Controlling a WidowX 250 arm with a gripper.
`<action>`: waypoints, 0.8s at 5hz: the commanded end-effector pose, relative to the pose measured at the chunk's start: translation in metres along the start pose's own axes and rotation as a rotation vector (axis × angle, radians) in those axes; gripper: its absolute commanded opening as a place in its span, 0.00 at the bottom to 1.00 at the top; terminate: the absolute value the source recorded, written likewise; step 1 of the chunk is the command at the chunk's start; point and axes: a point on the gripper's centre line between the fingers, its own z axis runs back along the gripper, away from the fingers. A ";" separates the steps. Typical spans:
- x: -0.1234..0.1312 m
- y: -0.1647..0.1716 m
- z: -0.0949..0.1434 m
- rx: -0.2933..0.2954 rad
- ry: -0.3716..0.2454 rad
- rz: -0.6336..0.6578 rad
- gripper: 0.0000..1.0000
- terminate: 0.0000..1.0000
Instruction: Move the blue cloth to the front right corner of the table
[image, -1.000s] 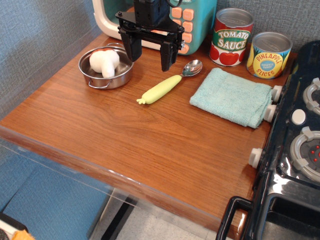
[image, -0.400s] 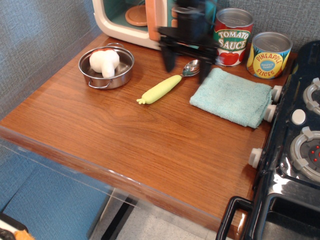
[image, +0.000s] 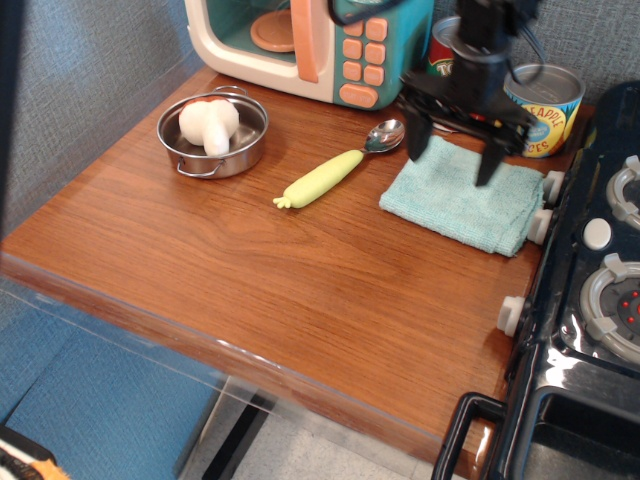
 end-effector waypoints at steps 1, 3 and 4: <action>0.010 -0.006 -0.009 -0.031 -0.046 0.081 1.00 0.00; -0.039 -0.001 -0.035 -0.052 0.122 0.069 1.00 0.00; -0.074 0.011 -0.031 -0.075 0.172 0.065 1.00 0.00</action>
